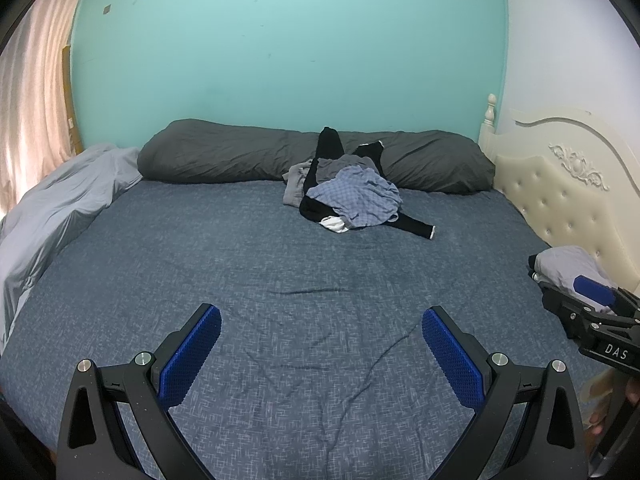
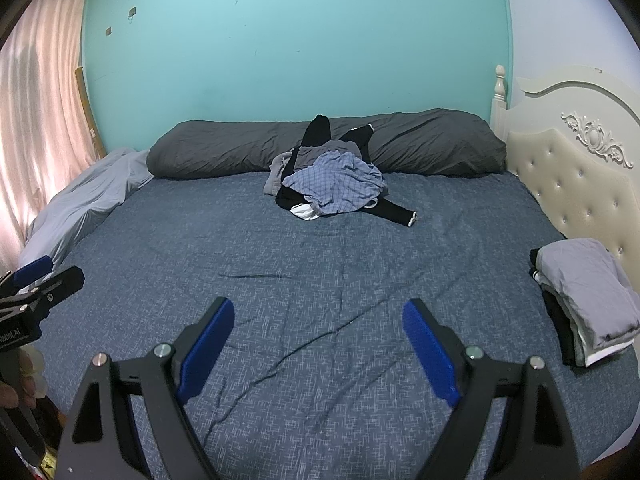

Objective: Fold clothes

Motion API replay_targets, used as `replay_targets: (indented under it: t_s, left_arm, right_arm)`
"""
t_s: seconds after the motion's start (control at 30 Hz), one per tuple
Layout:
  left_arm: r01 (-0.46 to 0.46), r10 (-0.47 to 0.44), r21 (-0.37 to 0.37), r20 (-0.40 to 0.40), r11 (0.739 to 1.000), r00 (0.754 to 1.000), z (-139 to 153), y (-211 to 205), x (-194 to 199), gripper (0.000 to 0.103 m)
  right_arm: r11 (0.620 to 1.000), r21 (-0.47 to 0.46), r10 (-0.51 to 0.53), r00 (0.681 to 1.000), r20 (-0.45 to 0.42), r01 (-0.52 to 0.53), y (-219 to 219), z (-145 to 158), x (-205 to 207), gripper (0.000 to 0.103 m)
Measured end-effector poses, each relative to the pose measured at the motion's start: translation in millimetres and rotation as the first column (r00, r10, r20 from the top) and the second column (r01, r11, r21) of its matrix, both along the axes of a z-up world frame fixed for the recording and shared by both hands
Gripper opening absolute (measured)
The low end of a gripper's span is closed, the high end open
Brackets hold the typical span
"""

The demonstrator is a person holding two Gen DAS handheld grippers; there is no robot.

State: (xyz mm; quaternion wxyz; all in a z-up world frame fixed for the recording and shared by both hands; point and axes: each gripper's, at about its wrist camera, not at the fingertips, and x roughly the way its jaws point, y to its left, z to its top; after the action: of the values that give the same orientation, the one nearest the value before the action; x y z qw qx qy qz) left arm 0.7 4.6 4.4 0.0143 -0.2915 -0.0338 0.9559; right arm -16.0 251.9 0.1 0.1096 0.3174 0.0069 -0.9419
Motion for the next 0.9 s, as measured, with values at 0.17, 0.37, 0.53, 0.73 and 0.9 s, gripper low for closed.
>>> replay_targets:
  t_s: [0.17,0.37,0.53,0.73,0.9]
  left_arm:
    - [-0.001,0.001,0.001,-0.001,1.000,1.000,1.8,0.6,-0.5,0.103]
    - [0.000,0.000,0.001,-0.002,1.000,1.000,4.0,1.7,-0.1,0.103]
    - [0.001,-0.001,0.005,-0.004,1.000,1.000,5.8,2.5,-1.3,0.103]
    - [-0.005,0.005,0.004,-0.005,1.000,1.000,2.2,-0.8,-3.1,0.103]
    - [-0.013,0.013,0.004,0.003,1.000,1.000,-4.5,-4.1,-15.7,0.103]
  right_arm:
    - [1.000,0.000,0.000,1.000,-0.002,0.000,1.0,0.3,0.3,0.087]
    - [1.000,-0.003,-0.001,1.000,-0.003,0.001,2.1,2.0,-0.6,0.087]
    - [1.000,-0.003,0.002,1.000,0.001,-0.002,1.2,2.9,-2.6,0.087]
    - [1.000,0.001,0.017,1.000,0.012,-0.017,-0.6,2.1,-7.1,0.087]
    - [1.000,0.002,0.018,0.999,0.026,-0.018,-2.2,-5.5,-16.2,0.087]
